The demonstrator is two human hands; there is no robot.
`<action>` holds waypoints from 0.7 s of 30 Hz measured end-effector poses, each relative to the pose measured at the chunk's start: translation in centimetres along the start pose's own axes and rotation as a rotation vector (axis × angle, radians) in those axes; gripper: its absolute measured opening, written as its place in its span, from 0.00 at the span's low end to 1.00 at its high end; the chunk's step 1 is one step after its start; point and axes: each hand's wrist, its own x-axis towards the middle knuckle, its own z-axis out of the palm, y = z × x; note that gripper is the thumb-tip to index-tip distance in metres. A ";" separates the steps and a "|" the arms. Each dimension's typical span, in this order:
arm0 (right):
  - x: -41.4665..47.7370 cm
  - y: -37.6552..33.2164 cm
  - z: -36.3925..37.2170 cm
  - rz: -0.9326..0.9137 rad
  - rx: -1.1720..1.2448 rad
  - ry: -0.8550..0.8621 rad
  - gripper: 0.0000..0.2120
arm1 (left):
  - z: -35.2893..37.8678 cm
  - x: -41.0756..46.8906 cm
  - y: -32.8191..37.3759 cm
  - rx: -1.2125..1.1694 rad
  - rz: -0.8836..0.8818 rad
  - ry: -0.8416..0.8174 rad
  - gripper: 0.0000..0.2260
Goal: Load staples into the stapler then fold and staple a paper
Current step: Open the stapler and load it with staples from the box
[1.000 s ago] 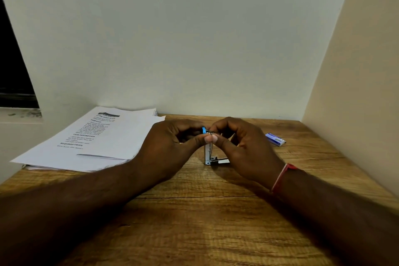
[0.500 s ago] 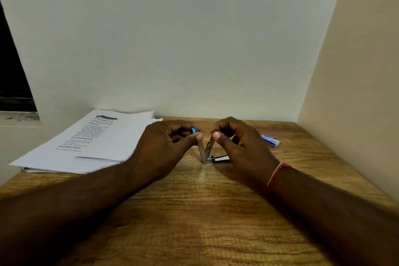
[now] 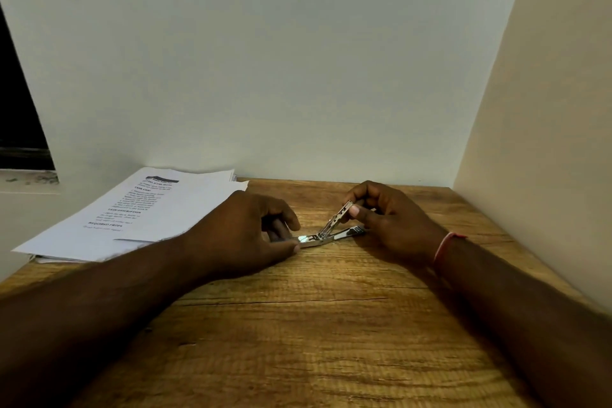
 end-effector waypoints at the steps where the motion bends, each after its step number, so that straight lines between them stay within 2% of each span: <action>1: 0.0 0.0 0.0 -0.003 0.015 -0.001 0.04 | 0.1 0.0 0.1 0.003 0.003 -0.022 0.10; 7: -0.1 0.0 0.9 0.019 0.079 -0.021 0.04 | 0.8 -0.1 0.8 0.015 0.116 -0.019 0.10; 12: -0.3 -0.3 1.2 0.004 0.093 -0.052 0.03 | 1.8 -0.3 1.4 0.016 0.189 -0.037 0.26; 15: -0.3 -0.2 1.3 0.002 0.117 -0.052 0.03 | 1.7 -0.4 1.7 0.024 0.212 -0.048 0.32; 21: -0.1 0.3 1.3 -0.015 0.136 -0.062 0.03 | 1.5 -0.4 2.0 0.123 0.249 -0.088 0.31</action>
